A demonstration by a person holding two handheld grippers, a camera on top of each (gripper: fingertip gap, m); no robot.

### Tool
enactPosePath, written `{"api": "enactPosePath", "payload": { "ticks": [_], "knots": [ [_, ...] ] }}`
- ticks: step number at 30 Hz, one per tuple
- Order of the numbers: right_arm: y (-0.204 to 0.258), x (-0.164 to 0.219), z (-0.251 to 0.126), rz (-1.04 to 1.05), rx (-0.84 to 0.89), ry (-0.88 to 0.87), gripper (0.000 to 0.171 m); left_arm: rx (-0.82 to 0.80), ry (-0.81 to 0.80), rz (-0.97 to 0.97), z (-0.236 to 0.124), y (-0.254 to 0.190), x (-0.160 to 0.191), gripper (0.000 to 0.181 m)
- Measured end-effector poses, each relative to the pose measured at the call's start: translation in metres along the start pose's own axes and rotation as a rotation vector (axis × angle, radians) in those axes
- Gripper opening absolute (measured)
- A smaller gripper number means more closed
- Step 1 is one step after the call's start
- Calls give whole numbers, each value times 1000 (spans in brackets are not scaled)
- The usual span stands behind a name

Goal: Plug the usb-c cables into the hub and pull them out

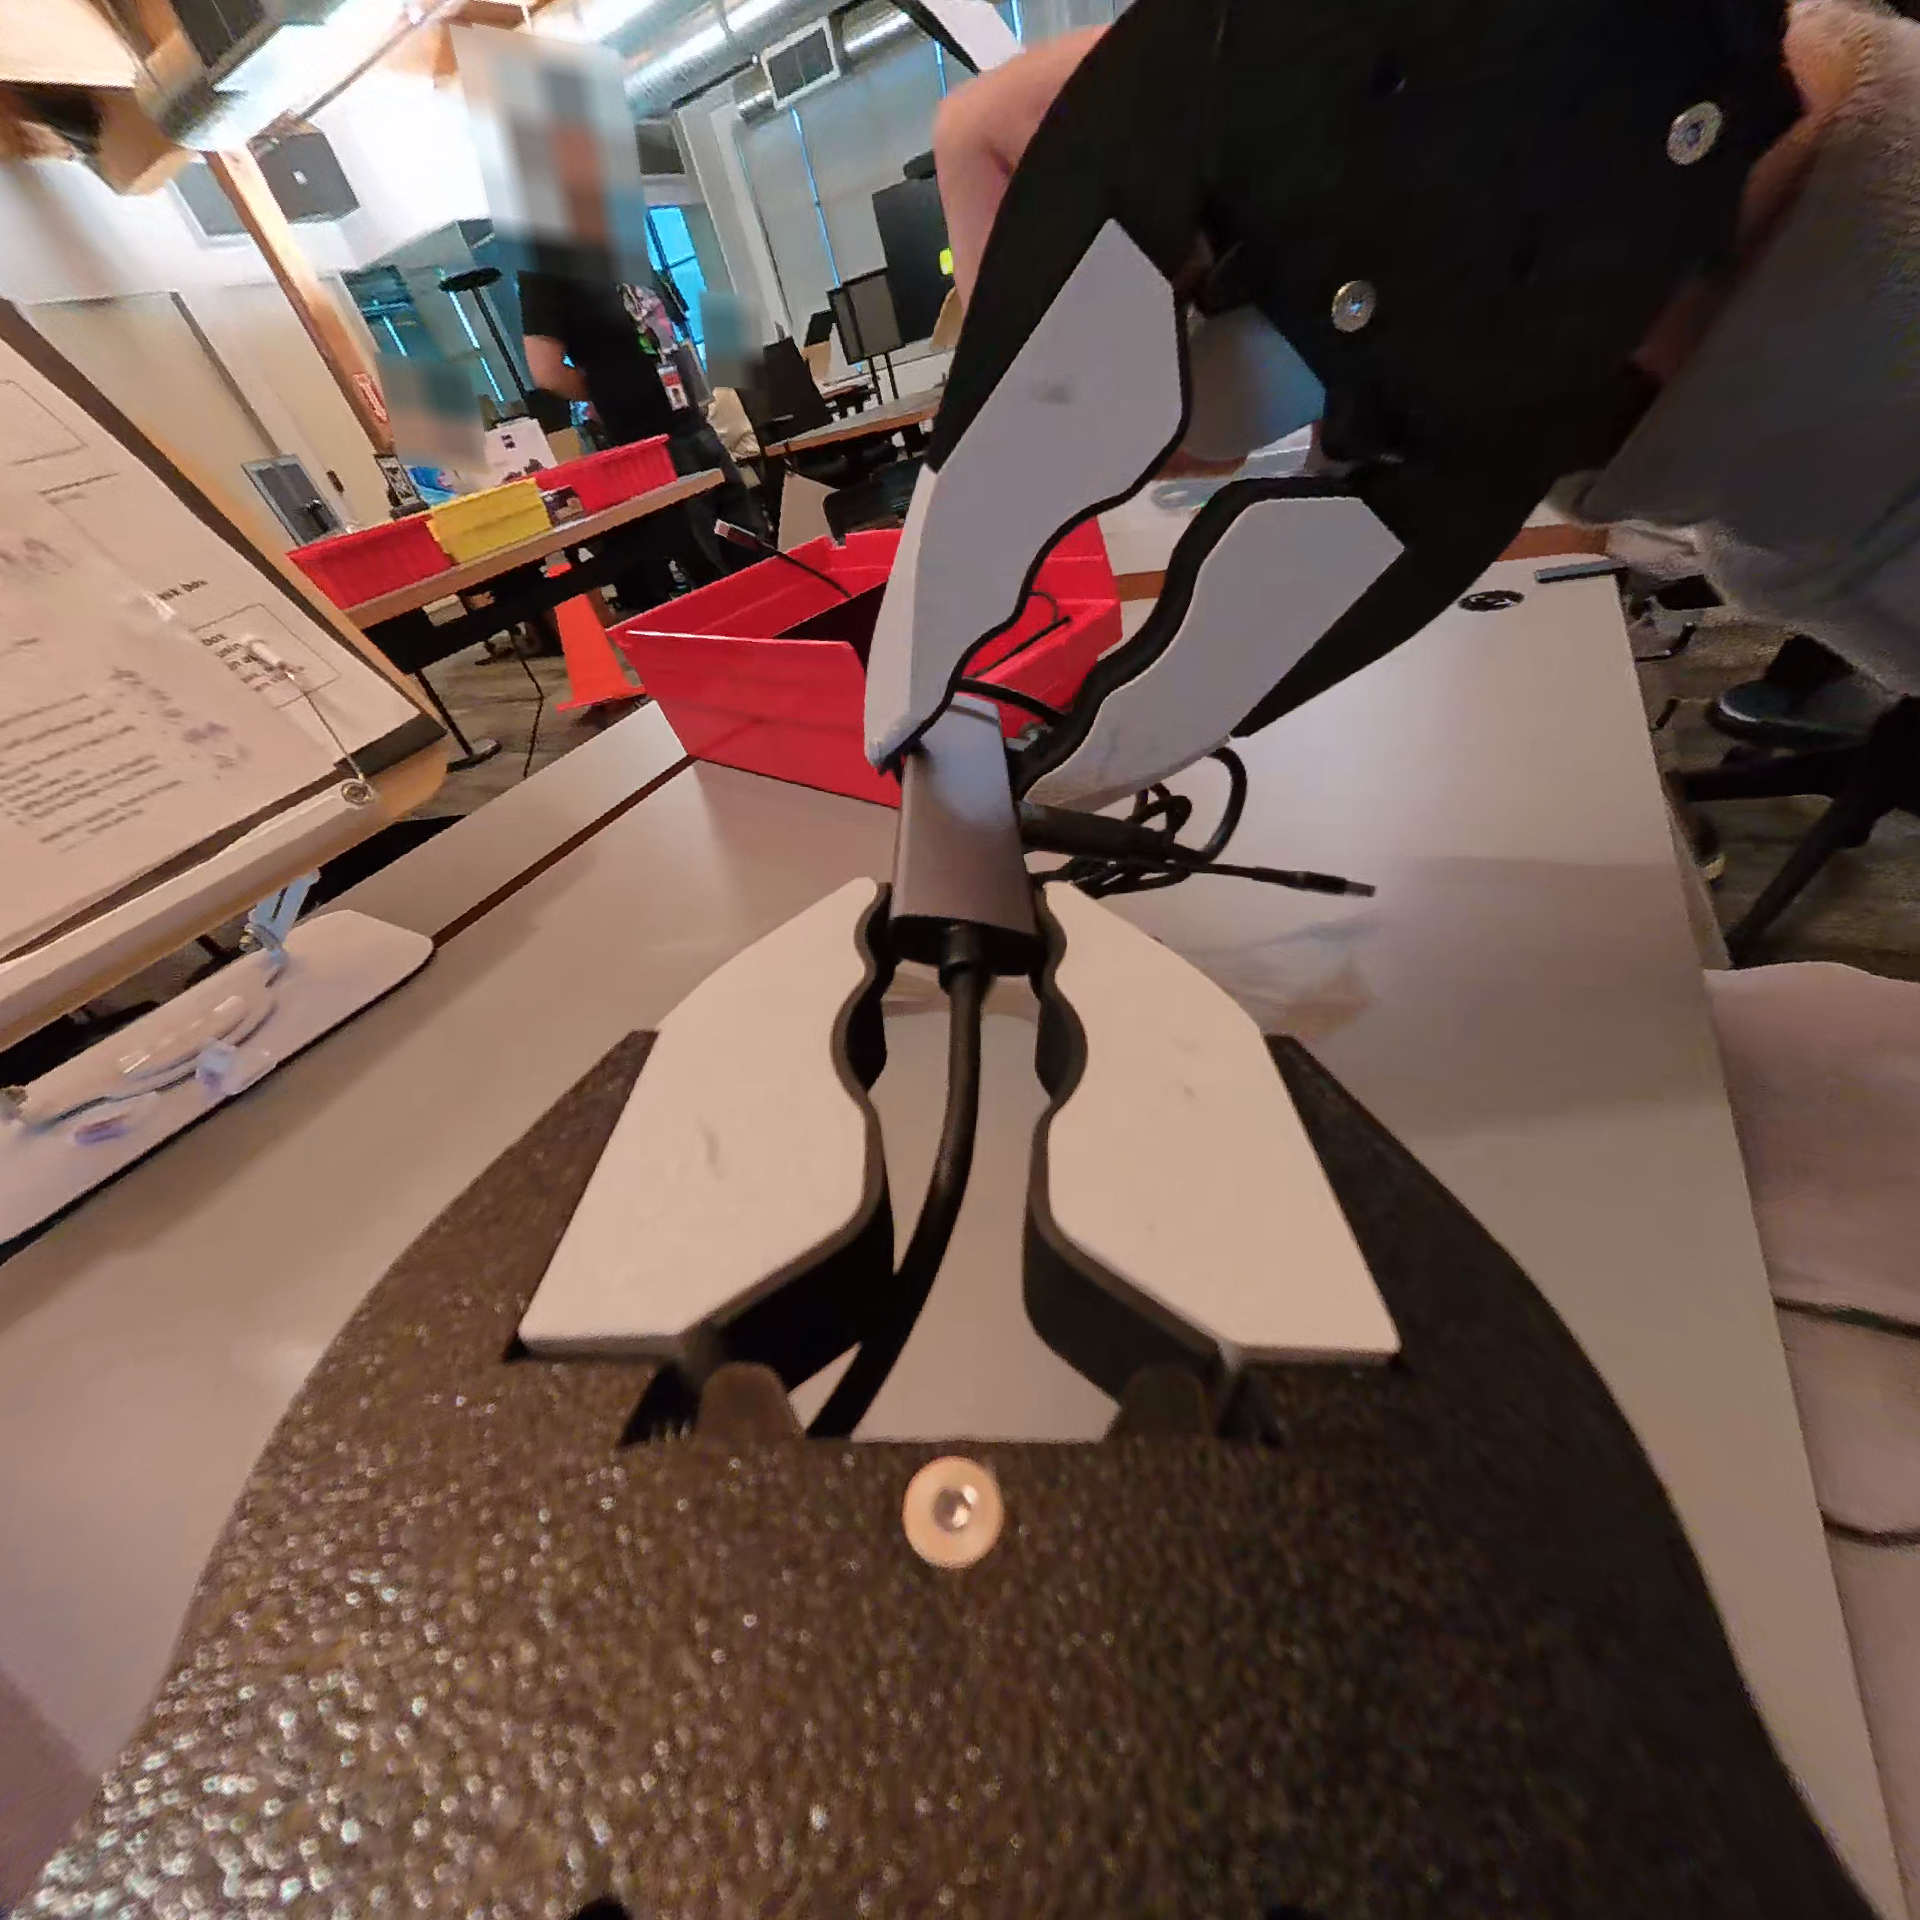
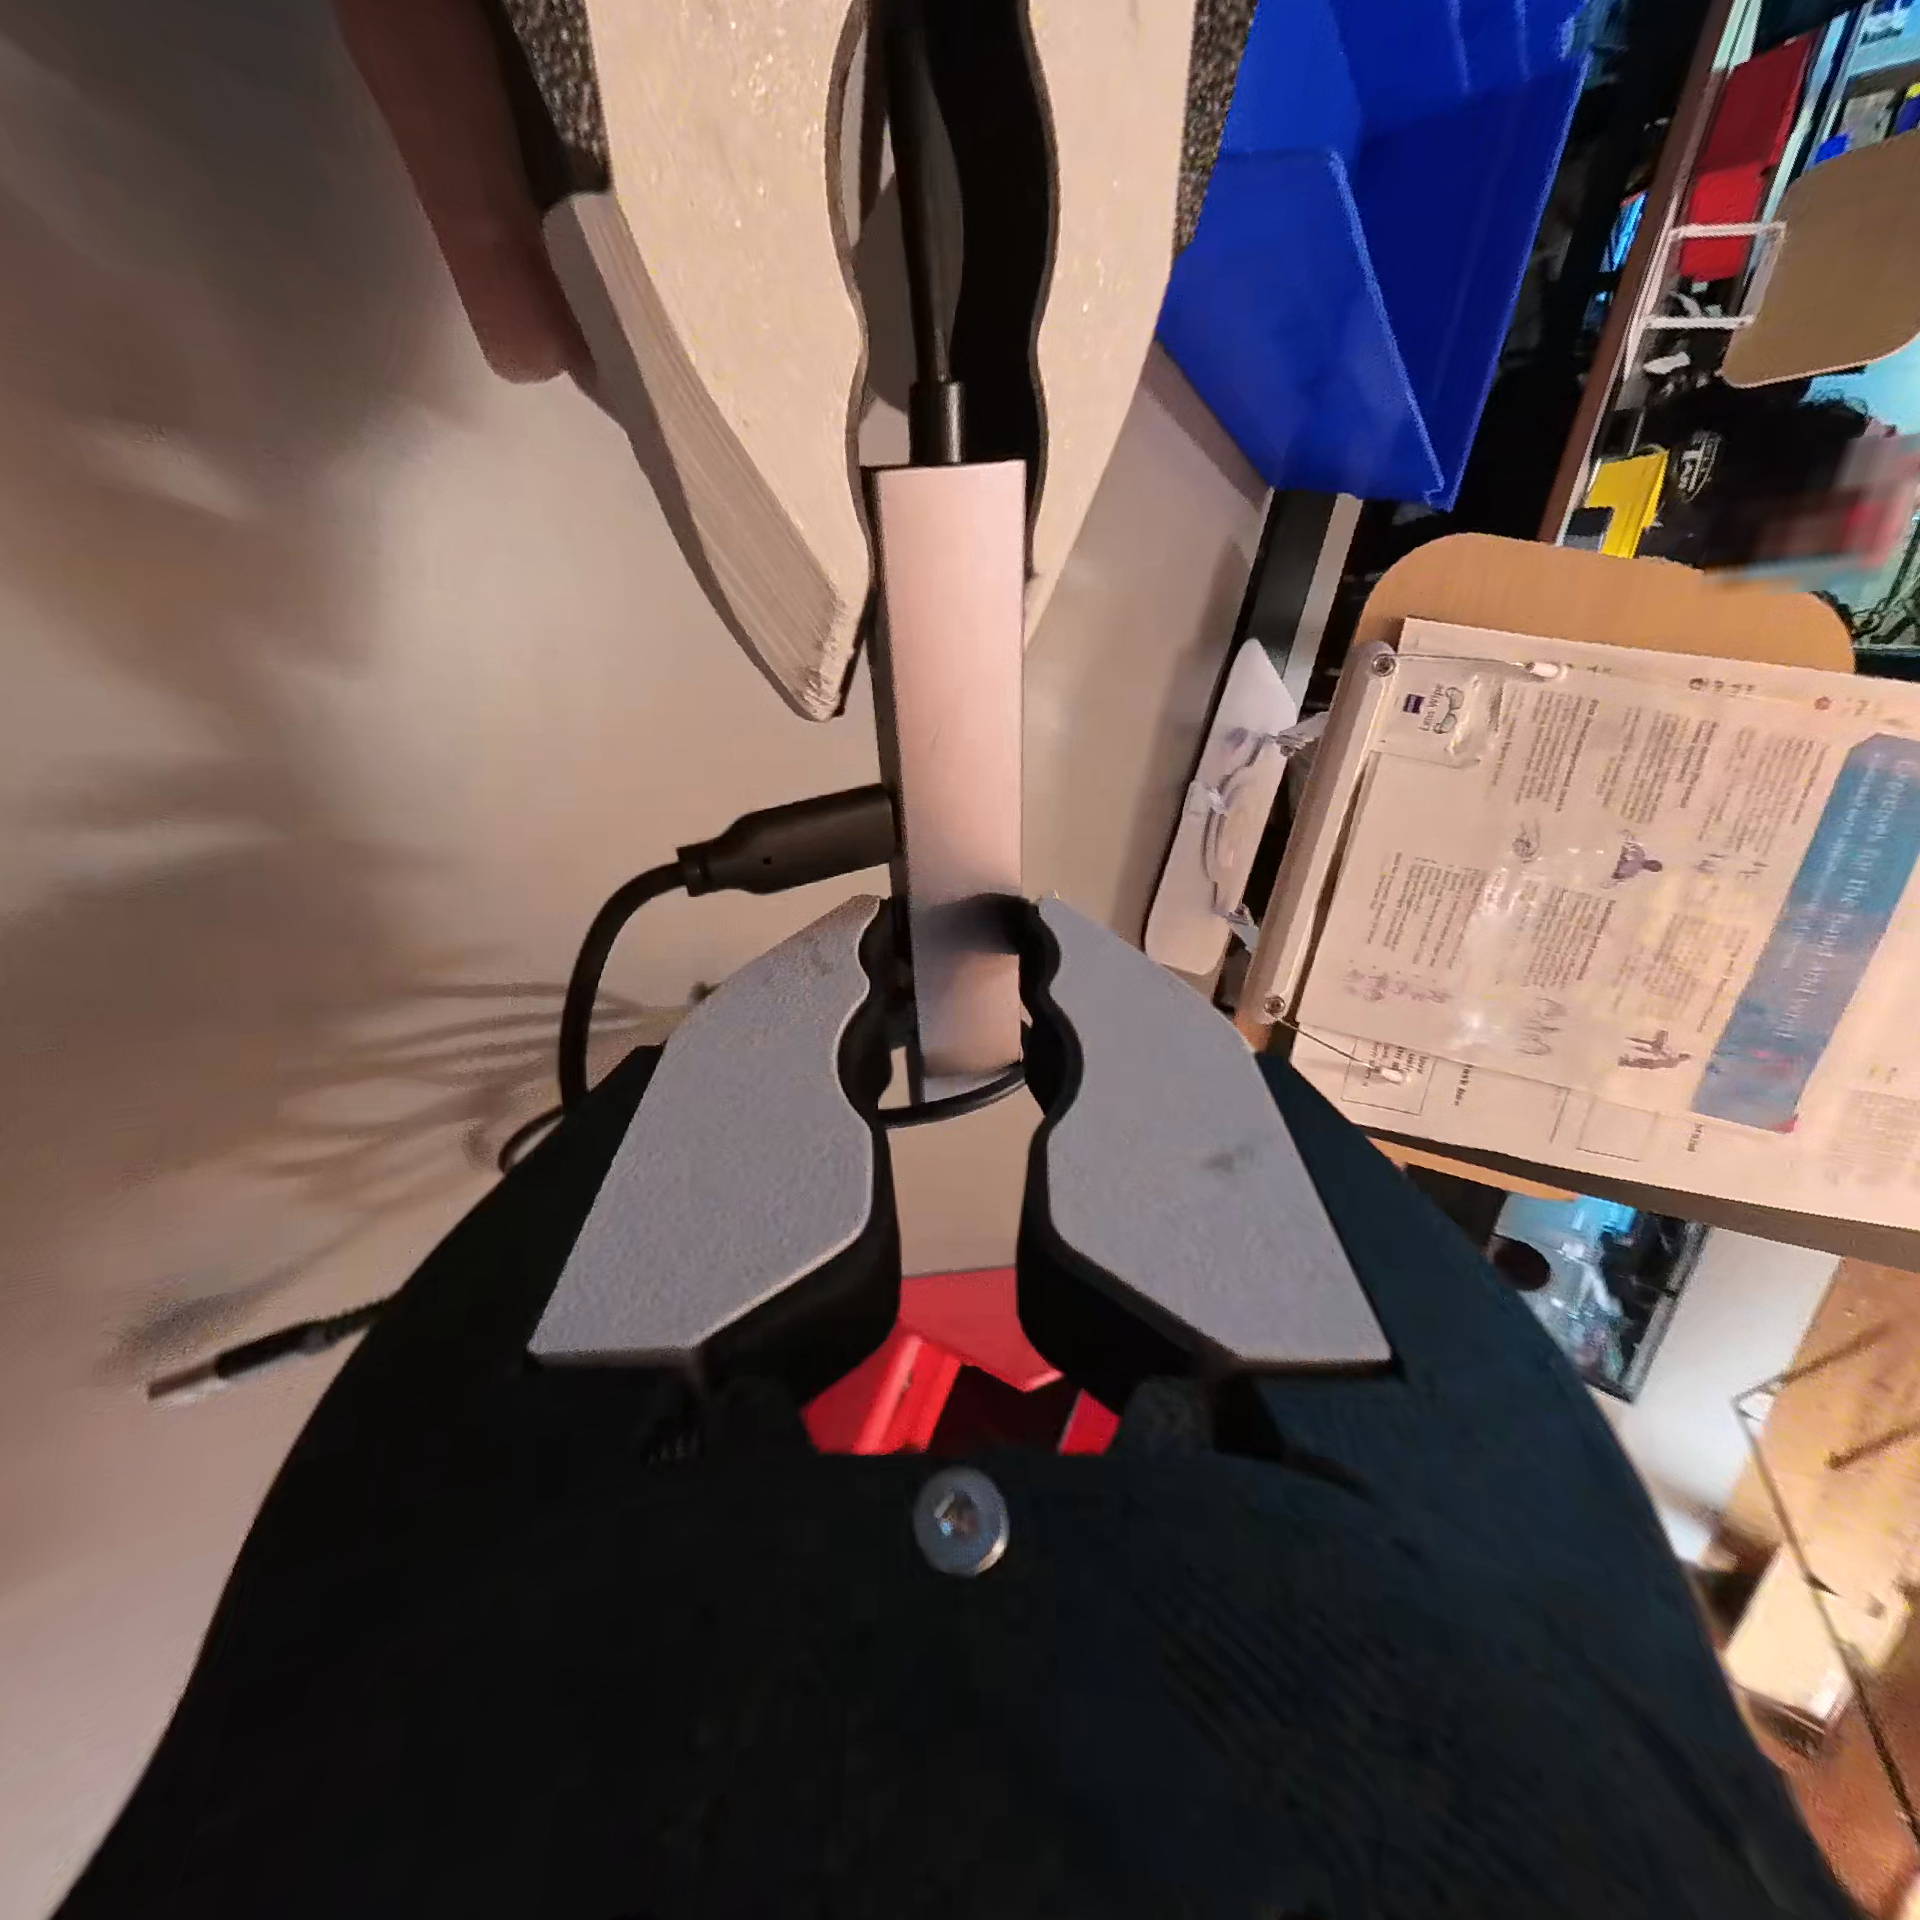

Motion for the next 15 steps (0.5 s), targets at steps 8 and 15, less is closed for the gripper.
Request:
{"api": "enactPosePath", "payload": {
  "ticks": [8, 15],
  "knots": [
    [2, 0, -2, -70, -1, 97, 22, -58, 17, 14, 11, -9, 1, 23],
    [3, -1, 1, -120, -28, 140, 22, -139, -22, 129, 12, -12, -1, 24]
  ]
}}
Point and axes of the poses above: each gripper's, where its closed fingertips meet, z out along the fingers, x out of its underside, y = z × x across the jaws, the point moved 5 cm from there along -z, back along the fingers, and after that the axes turned 7 degrees about -x, right-handed, at the moved point
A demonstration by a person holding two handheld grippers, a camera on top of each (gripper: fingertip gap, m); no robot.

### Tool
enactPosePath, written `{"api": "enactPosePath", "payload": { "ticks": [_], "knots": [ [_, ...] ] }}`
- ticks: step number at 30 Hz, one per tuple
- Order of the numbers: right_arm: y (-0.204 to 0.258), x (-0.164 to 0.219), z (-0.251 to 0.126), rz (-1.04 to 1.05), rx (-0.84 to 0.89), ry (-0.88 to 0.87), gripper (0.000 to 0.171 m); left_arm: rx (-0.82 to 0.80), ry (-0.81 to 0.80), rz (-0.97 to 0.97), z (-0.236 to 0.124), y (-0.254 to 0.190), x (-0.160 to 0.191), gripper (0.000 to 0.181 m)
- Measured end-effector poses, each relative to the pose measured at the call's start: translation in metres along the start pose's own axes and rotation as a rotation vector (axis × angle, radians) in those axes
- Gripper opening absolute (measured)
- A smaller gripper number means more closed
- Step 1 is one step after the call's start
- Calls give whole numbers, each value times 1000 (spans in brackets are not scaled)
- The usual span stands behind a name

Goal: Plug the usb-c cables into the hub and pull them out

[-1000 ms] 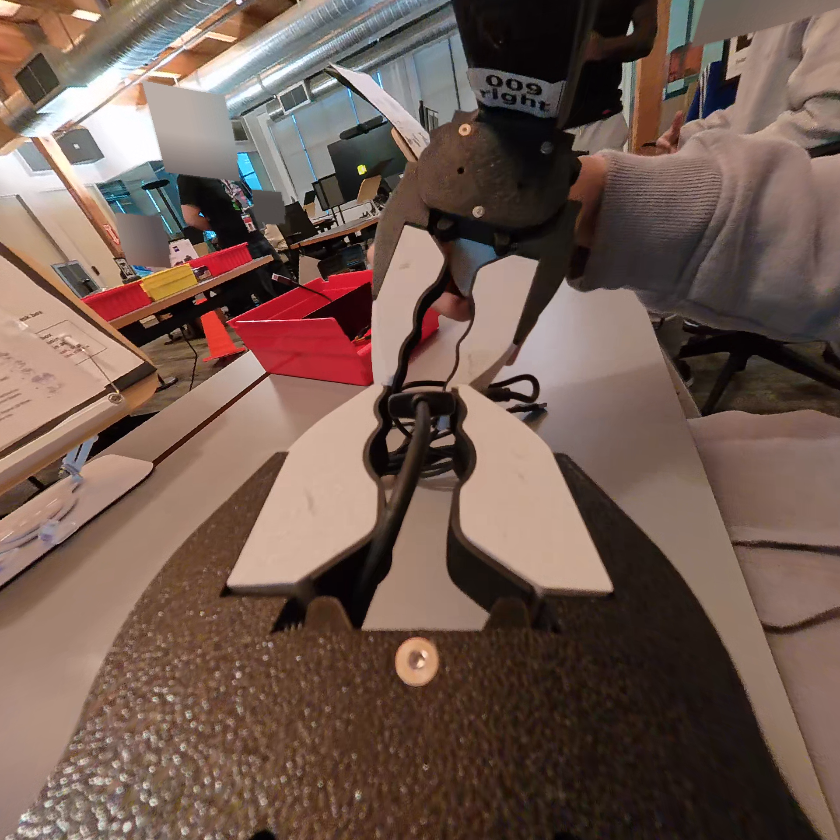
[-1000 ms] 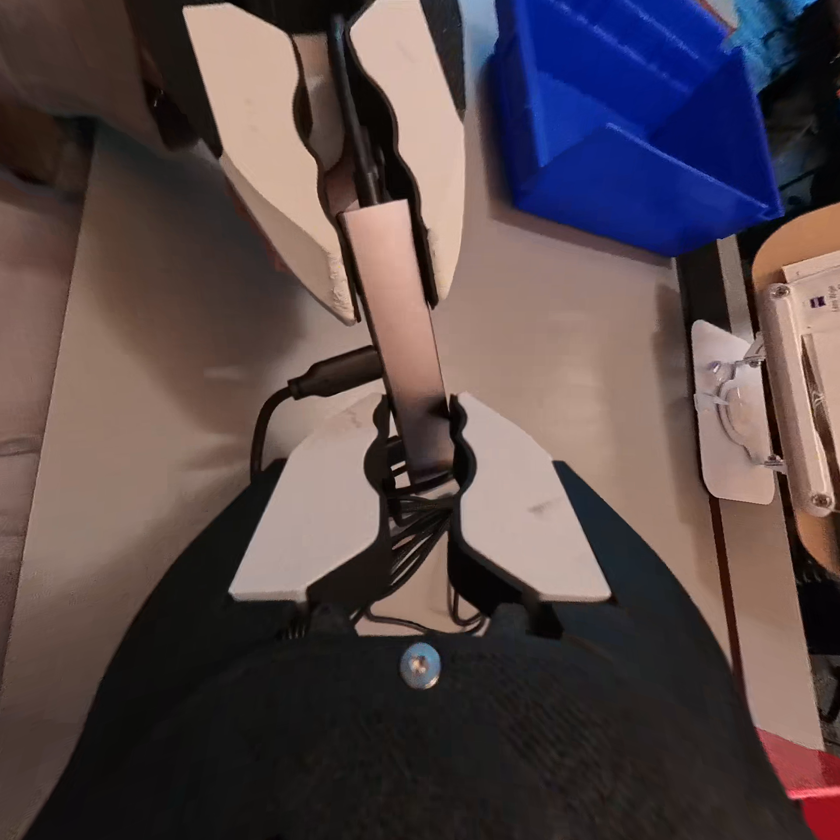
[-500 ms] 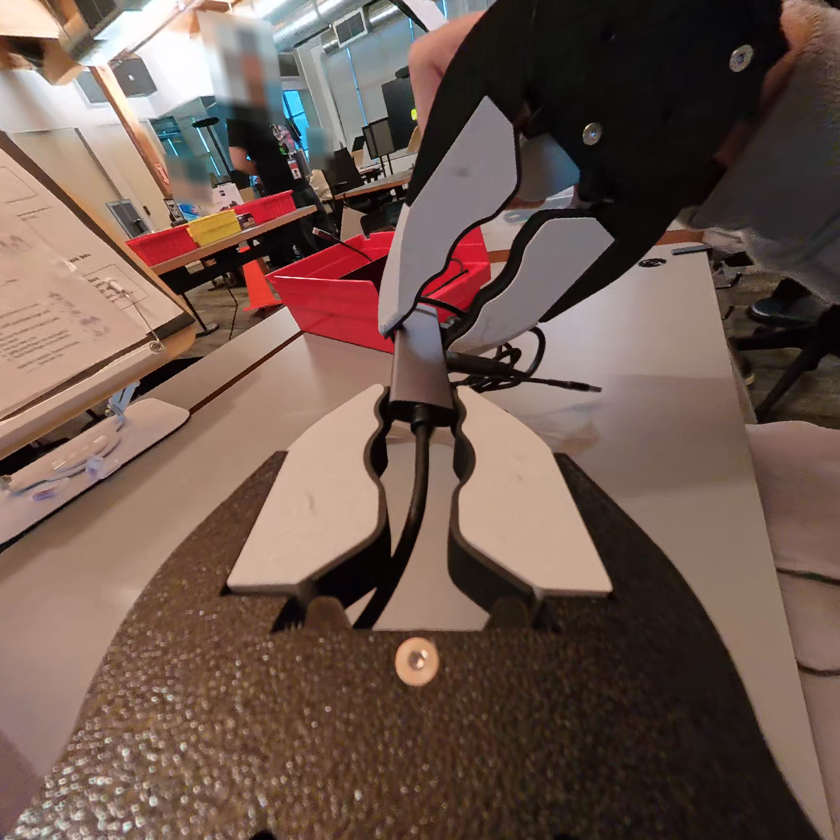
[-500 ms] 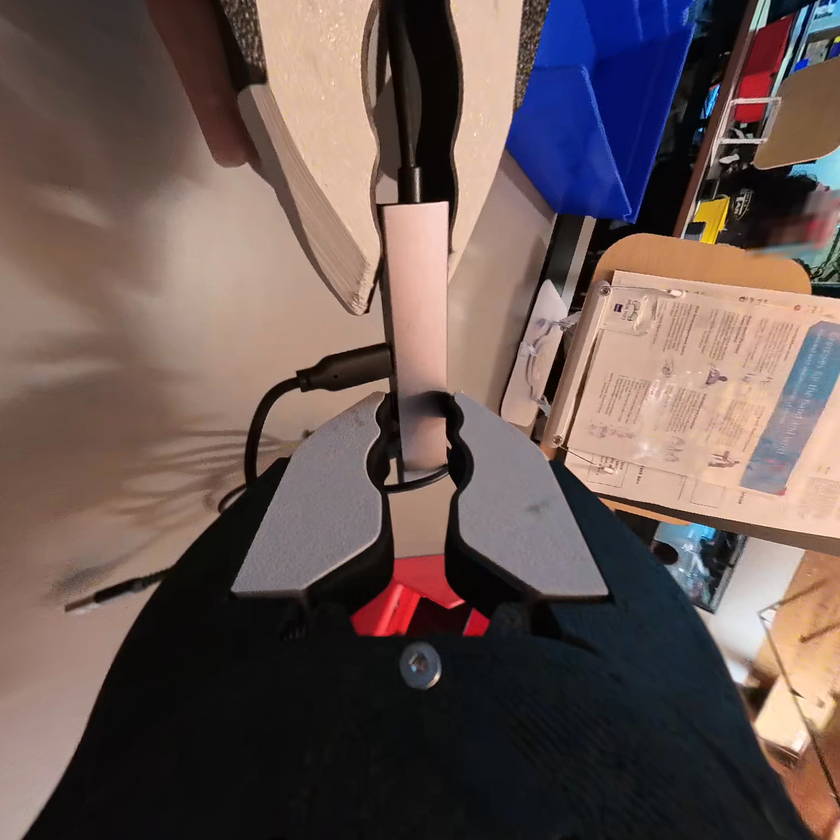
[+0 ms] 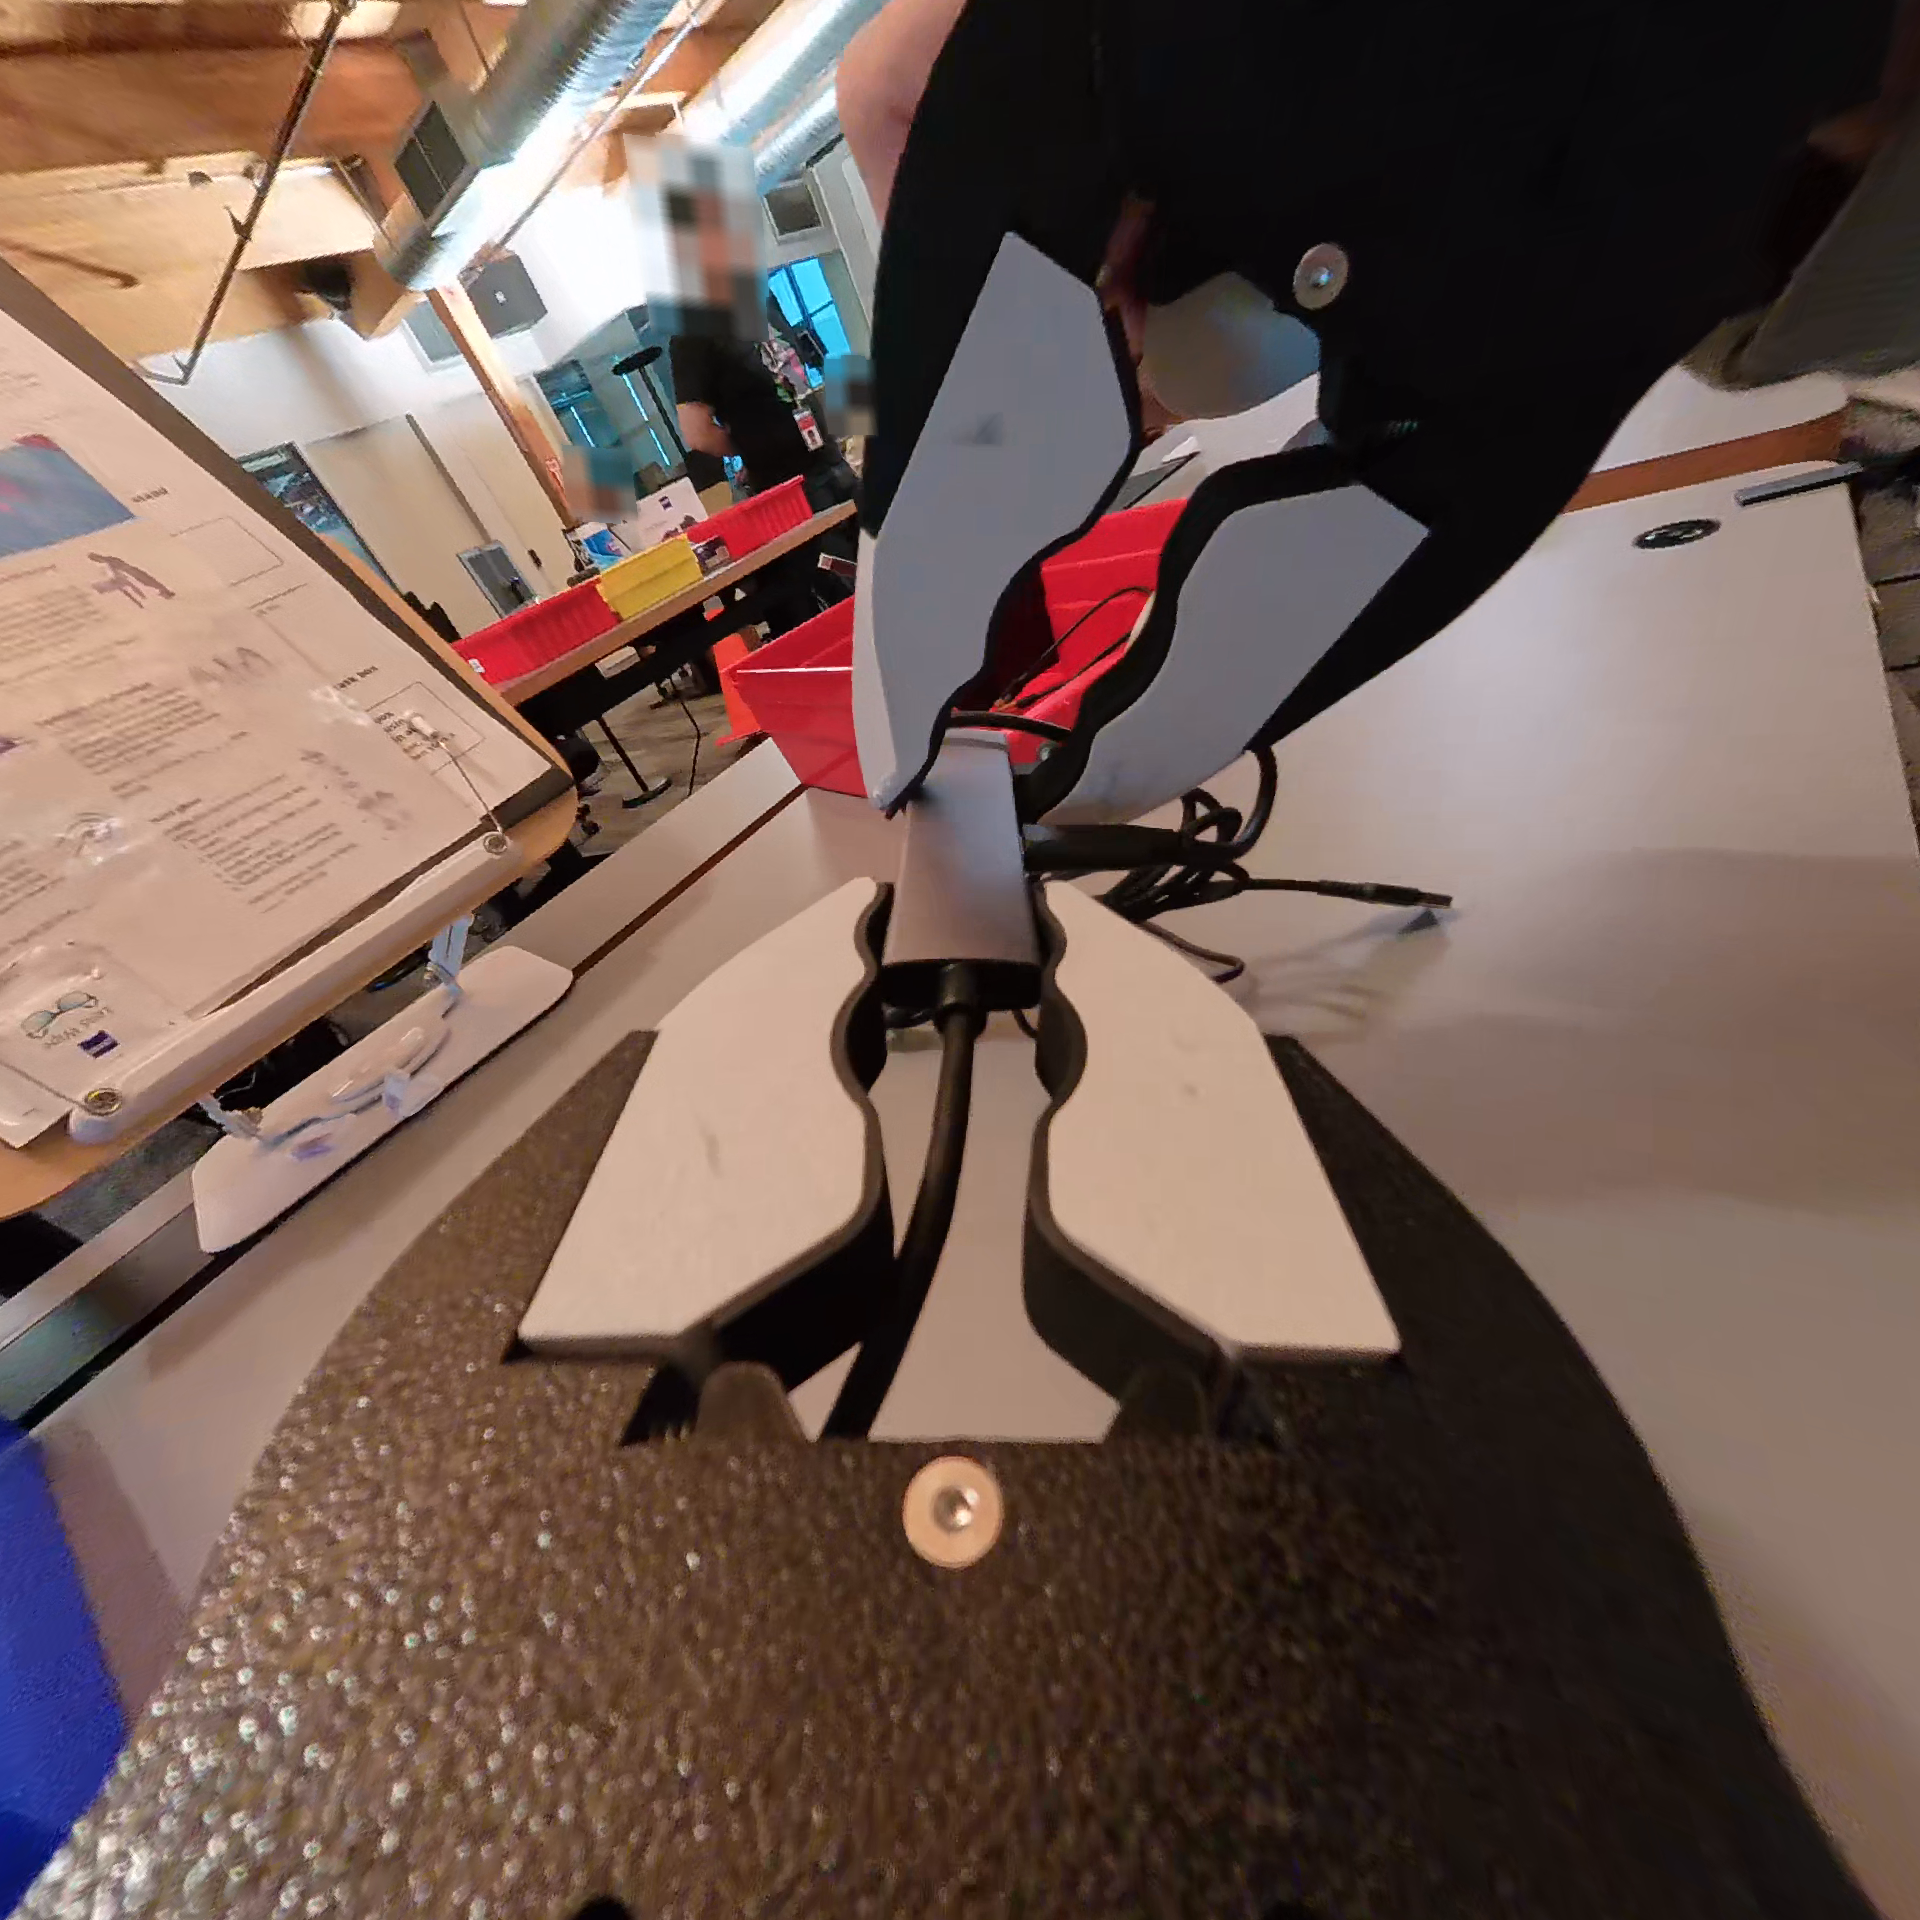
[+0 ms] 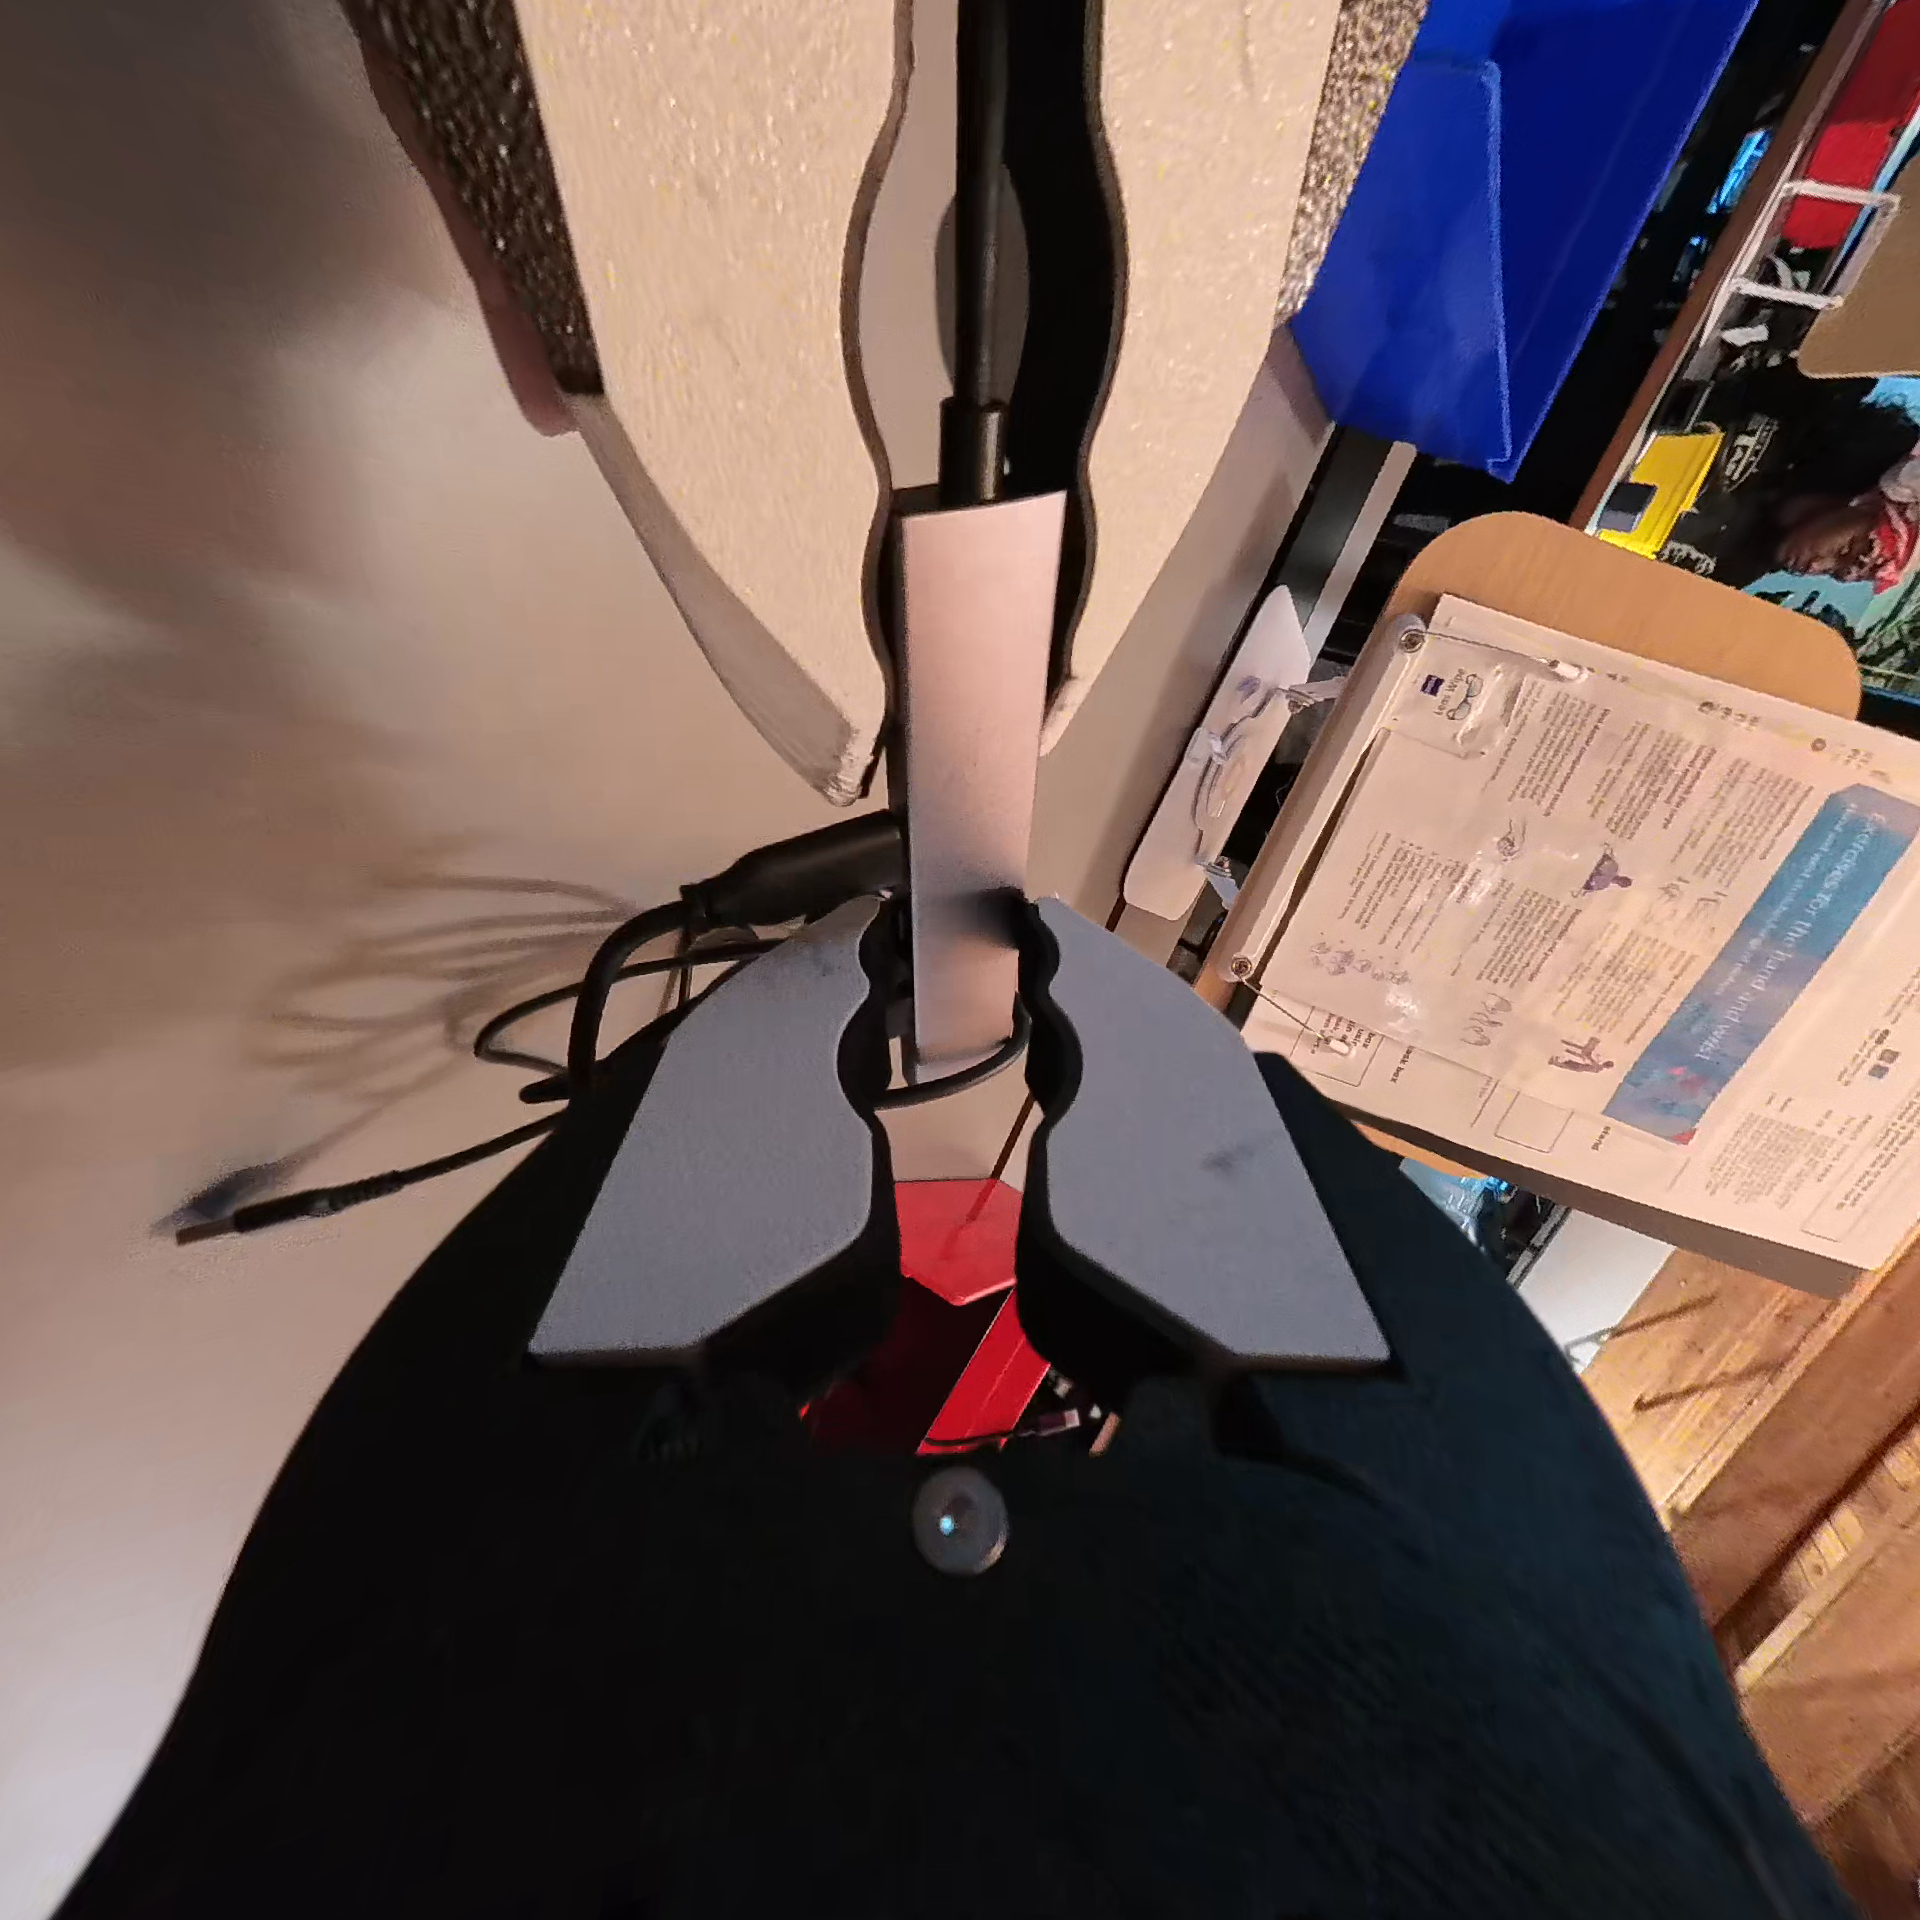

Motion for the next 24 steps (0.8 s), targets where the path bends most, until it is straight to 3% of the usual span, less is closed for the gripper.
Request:
{"api": "enactPosePath", "payload": {
  "ticks": [6, 11, 15, 17, 19, 24],
  "knots": [
    [-1, -3, 0, -8, 6, -10, 22, 3, -4, -6, -3, 2, 0, 23],
    [-6, 3, -3, 142, 59, -131, 21, -20, 9, -124, -2, 10, 4, 23],
    [-7, 14, -27, 503, 131, -302, 31, -85, 29, -191, -4, 22, 14, 23],
    [-3, 9, -37, 769, 119, -505, 36, -105, 22, -243, -5, 29, 17, 23],
    [1, -5, -38, 962, 119, -710, 31, -132, 5, -275, -7, 34, 18, 23],
    [6, -14, -13, 1206, 217, -767, 26, -167, -13, -261, -9, 35, 17, 23]
  ]
}}
Point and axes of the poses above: each gripper's, where its closed fingertips meet, z out along the fingers, x out of its underside, y = z × x across the jaws, the point moved 5 cm from there along -z, back along the fingers, and after that the axes turned 7 degrees about -x, right-handed, at the moved point
